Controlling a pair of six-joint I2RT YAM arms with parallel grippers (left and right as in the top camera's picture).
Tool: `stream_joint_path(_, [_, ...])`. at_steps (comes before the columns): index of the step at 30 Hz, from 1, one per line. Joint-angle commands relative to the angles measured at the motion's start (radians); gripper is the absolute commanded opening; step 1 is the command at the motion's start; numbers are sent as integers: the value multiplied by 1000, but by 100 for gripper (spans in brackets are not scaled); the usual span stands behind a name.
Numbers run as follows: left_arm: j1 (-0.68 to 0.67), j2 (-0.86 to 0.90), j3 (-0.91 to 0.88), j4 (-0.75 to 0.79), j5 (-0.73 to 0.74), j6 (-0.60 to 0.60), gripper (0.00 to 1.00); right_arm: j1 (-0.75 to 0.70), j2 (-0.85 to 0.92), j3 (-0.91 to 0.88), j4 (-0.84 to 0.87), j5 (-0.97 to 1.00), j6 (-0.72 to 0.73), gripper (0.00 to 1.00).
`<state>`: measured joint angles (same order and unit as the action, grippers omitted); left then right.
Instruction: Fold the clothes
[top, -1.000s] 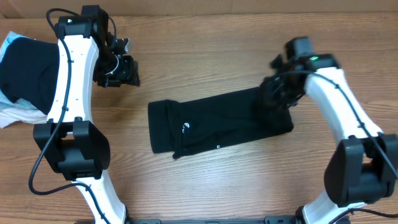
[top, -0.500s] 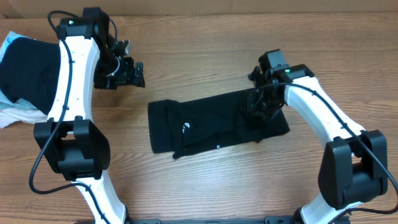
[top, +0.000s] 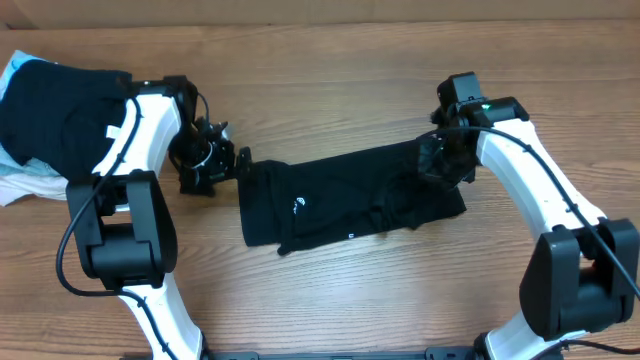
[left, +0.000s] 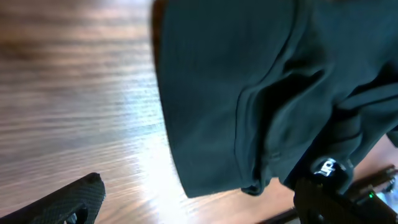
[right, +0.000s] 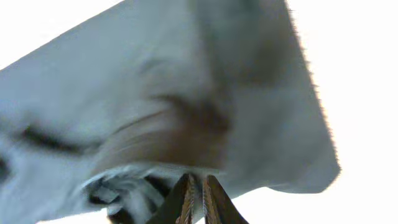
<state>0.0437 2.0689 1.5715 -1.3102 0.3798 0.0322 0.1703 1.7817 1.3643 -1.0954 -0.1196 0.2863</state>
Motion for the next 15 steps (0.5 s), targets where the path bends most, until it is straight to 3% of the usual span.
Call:
stream_joint_path(1, [2, -3, -41, 7, 37, 17, 100, -26, 47, -62, 33, 122, 134, 10])
stream_joint_path(5, [2, -3, -63, 23, 37, 17, 100, -39, 76, -113, 118, 31, 101, 10])
stream_joint_path(11, [2, -3, -64, 52, 37, 17, 100, -16, 80, -155, 425, -562, -170, 8])
stream_joint_path(13, [2, -3, -64, 57, 37, 17, 100, -8, 80, -151, 562, -726, -185, 9])
stream_joint_path(15, [2, -3, -64, 56, 37, 17, 100, -8, 80, -125, 604, -743, -136, 8])
